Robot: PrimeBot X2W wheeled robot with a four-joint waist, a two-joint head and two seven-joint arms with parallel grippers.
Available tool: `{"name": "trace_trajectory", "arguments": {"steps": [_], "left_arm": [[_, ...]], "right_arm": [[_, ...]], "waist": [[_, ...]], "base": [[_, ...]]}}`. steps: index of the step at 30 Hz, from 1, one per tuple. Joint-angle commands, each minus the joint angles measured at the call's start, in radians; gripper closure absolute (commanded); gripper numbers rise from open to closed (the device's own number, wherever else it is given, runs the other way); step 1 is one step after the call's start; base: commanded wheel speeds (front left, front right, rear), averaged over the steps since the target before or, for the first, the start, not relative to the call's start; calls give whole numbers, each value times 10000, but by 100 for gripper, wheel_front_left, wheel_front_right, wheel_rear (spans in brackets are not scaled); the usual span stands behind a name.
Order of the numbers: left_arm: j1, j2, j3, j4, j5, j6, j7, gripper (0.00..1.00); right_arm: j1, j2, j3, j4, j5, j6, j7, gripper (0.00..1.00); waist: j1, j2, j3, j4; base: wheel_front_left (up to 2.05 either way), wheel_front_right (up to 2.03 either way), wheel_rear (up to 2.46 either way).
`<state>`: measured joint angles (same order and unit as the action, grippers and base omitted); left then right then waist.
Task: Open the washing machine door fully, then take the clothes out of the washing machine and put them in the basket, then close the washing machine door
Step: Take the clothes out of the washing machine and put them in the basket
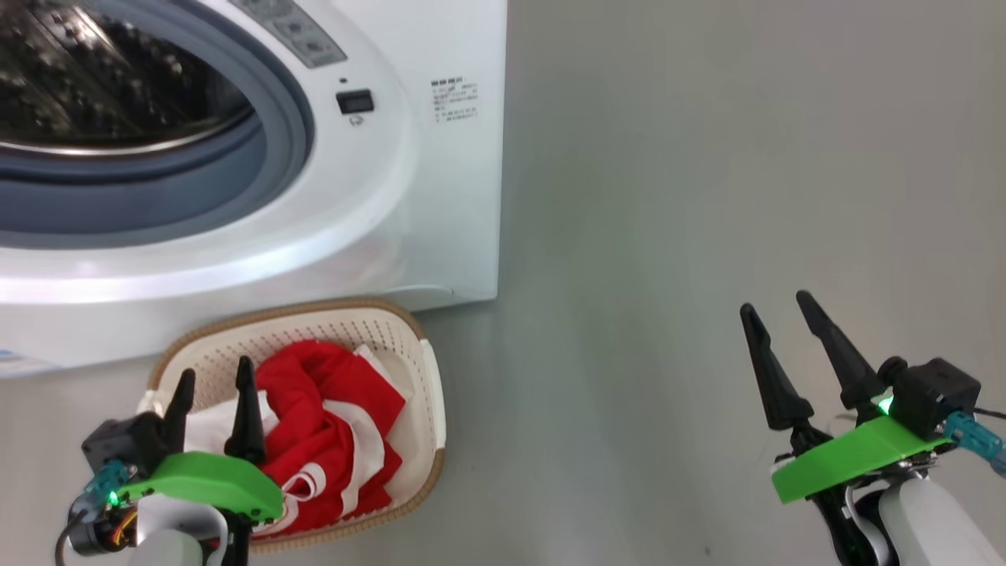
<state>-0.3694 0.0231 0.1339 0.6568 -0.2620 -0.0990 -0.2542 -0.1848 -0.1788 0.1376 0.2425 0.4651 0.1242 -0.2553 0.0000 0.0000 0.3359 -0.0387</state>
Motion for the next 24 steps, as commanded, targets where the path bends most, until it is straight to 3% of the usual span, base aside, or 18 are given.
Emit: {"name": "trace_trajectory", "arguments": {"steps": [1, 24], "left_arm": [[342, 271, 335, -469, 144, -92, -76, 0], [2940, 271, 183, -3589, 355, -266, -76, 0]], "right_arm": [[250, -107, 195, -155, 12, 65, -65, 0], [1837, -205, -179, 14, 20, 65, -65, 0]], "waist": [[0, 0, -575, 11], [0, 0, -2807, 111]], "base": [[0, 0, 0], [0, 0, 0]]}}
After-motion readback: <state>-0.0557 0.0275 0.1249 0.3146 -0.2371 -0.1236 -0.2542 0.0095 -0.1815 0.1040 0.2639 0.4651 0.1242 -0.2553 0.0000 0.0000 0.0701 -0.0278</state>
